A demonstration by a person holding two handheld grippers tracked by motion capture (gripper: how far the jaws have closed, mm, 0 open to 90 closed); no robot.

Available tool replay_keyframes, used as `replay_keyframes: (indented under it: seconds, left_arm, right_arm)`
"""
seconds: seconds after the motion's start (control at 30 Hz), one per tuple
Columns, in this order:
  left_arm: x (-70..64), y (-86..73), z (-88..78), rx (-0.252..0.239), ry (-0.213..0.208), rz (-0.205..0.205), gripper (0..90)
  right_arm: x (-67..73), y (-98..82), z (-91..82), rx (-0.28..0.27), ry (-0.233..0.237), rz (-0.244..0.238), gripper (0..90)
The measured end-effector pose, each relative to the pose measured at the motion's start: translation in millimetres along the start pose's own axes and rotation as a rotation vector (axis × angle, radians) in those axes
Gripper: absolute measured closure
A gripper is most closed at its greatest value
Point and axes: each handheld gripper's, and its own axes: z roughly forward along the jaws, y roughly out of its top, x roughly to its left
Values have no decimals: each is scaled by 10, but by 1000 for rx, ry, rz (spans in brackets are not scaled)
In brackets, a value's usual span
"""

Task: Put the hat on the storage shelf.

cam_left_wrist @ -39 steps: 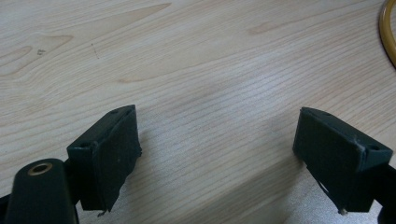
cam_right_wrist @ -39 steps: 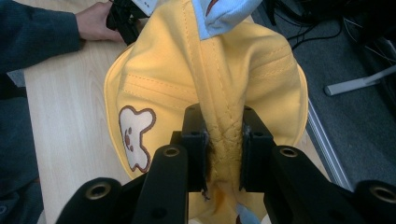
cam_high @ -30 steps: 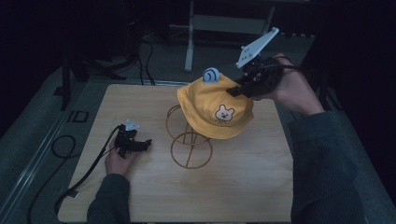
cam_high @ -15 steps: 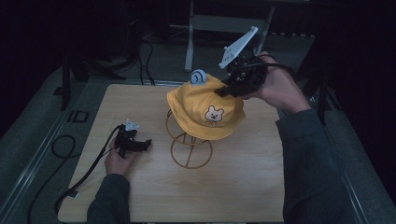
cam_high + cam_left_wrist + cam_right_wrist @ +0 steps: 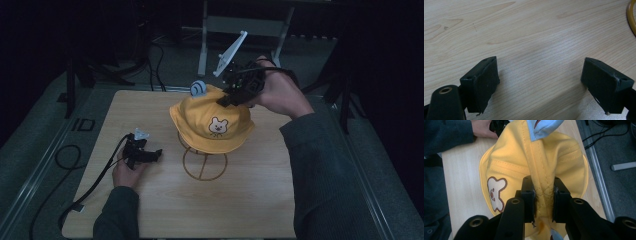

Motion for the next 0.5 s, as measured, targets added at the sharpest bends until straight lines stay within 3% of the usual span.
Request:
replay_keyframes:
  seconds: [0.5]
  left_arm:
    - [1,1,-3,4,-2,1,143]
  right_arm:
    - [10,158,311,50,12,-5,742]
